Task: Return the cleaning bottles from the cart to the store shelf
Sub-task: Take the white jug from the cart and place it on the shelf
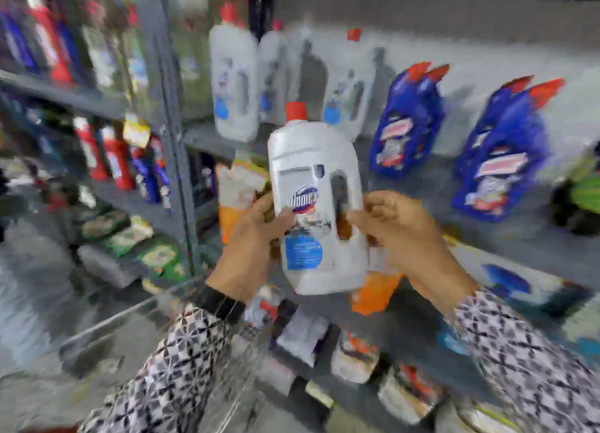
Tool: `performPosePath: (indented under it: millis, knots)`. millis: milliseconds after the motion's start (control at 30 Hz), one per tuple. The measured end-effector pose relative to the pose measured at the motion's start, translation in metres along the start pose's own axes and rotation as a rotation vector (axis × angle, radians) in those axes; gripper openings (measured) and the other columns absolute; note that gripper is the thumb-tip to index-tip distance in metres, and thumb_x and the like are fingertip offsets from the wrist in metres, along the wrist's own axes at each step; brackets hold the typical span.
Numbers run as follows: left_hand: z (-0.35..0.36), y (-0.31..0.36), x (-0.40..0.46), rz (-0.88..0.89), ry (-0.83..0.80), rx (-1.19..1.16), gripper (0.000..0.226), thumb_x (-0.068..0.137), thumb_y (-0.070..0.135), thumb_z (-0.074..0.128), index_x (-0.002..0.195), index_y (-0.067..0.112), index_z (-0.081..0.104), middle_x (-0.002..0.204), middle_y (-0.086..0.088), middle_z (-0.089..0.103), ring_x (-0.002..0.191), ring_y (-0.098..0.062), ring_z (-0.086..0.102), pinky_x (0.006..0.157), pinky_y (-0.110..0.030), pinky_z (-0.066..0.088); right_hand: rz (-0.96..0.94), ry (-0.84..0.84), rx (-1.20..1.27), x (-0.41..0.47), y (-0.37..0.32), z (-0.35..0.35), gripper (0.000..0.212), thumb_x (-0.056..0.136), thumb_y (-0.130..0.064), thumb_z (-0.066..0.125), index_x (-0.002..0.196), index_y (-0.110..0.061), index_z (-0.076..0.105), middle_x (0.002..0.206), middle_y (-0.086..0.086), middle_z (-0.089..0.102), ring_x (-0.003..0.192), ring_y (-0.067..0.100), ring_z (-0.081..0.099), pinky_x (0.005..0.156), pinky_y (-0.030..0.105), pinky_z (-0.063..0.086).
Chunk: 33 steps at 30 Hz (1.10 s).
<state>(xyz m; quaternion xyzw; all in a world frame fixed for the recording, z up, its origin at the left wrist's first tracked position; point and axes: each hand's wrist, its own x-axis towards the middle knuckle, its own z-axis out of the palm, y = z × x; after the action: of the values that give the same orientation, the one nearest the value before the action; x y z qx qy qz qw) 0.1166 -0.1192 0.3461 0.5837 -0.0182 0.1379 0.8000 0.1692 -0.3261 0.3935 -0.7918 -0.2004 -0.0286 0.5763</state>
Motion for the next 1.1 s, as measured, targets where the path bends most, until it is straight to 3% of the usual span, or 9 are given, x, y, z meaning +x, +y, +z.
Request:
performPosePath:
  millis: [133,267,367,433,567,733,867,1000,1100]
  knots:
    - [0.081,0.051,0.012,0.158,-0.226,0.085,0.038,0.103,0.005,0.050,0.139,0.014,0.060,0.136,-0.010,0.070,0.129,-0.033,0.064,0.098,-0.043,0.057,-0.070,0.197,0.207,-0.030,-0.042,-0.077,0.036,0.090,0.004,0.070,0.110,-0.026,0.072,0.090,-0.003,0.082,0.079,0.010,0.076,0.068,0.024,0.059]
    - [0.127,0.080,0.024,0.251,-0.421,0.111,0.044,0.102,0.003,0.050,0.143,0.016,0.057,0.138,-0.006,0.069,0.124,-0.025,0.067,0.086,-0.028,0.059,-0.167,0.391,0.245,-0.053,-0.060,-0.111,0.042,0.090,0.008,0.068,0.112,-0.027,0.073,0.095,-0.002,0.083,0.084,0.013,0.075,0.070,0.023,0.059]
    - [0.139,0.083,0.035,0.257,-0.455,0.108,0.044,0.102,0.003,0.051,0.143,0.019,0.057,0.139,-0.004,0.069,0.129,-0.026,0.065,0.102,-0.045,0.055,-0.199,0.452,0.237,-0.058,-0.062,-0.116,0.043,0.091,0.006,0.069,0.115,-0.029,0.074,0.106,0.000,0.082,0.097,0.020,0.078,0.082,0.031,0.062]
    - [0.139,0.083,0.041,0.247,-0.483,0.103,0.045,0.102,0.002,0.050,0.144,0.020,0.056,0.138,-0.001,0.069,0.130,-0.024,0.065,0.107,-0.047,0.053,-0.206,0.485,0.223,-0.055,-0.061,-0.113,0.043,0.091,0.005,0.069,0.115,-0.030,0.074,0.108,0.000,0.082,0.099,0.021,0.078,0.083,0.033,0.062]
    - [0.119,0.084,0.064,0.234,-0.486,0.115,0.045,0.102,0.002,0.049,0.143,0.020,0.056,0.135,0.000,0.071,0.126,-0.022,0.068,0.101,-0.036,0.058,-0.213,0.491,0.227,-0.031,-0.056,-0.095,0.042,0.090,0.007,0.069,0.110,-0.031,0.074,0.103,0.000,0.082,0.092,0.014,0.077,0.076,0.026,0.061]
    - [0.060,0.082,0.116,0.223,-0.441,0.168,0.045,0.103,0.002,0.049,0.144,0.020,0.055,0.139,0.000,0.069,0.128,-0.022,0.066,0.105,-0.041,0.054,-0.201,0.448,0.181,0.038,-0.038,-0.043,0.050,0.091,0.005,0.069,0.127,-0.031,0.067,0.106,-0.002,0.082,0.083,0.006,0.075,0.068,0.020,0.057]
    - [0.002,0.078,0.189,0.199,-0.360,0.226,0.046,0.104,0.001,0.047,0.146,0.018,0.053,0.141,-0.002,0.068,0.134,-0.026,0.061,0.112,-0.046,0.049,-0.224,0.468,0.089,0.116,-0.024,0.017,0.047,0.089,-0.004,0.072,0.128,-0.030,0.067,0.111,-0.001,0.079,0.090,0.006,0.072,0.072,0.024,0.057]
    - [-0.036,0.078,0.250,0.186,-0.313,0.252,0.048,0.104,0.001,0.046,0.149,0.016,0.050,0.146,-0.005,0.063,0.138,-0.028,0.057,0.118,-0.056,0.041,-0.201,0.491,0.075,0.185,-0.018,0.060,0.048,0.088,0.001,0.071,0.124,-0.030,0.064,0.102,-0.015,0.074,0.083,-0.009,0.070,0.078,0.024,0.058]
    - [-0.050,0.076,0.275,0.195,-0.317,0.285,0.049,0.105,0.000,0.045,0.150,0.018,0.048,0.147,-0.004,0.063,0.139,-0.026,0.056,0.117,-0.051,0.045,-0.183,0.480,0.064,0.212,-0.013,0.075,0.044,0.090,0.001,0.070,0.124,-0.025,0.065,0.102,-0.018,0.072,0.087,-0.012,0.069,0.082,0.021,0.056]
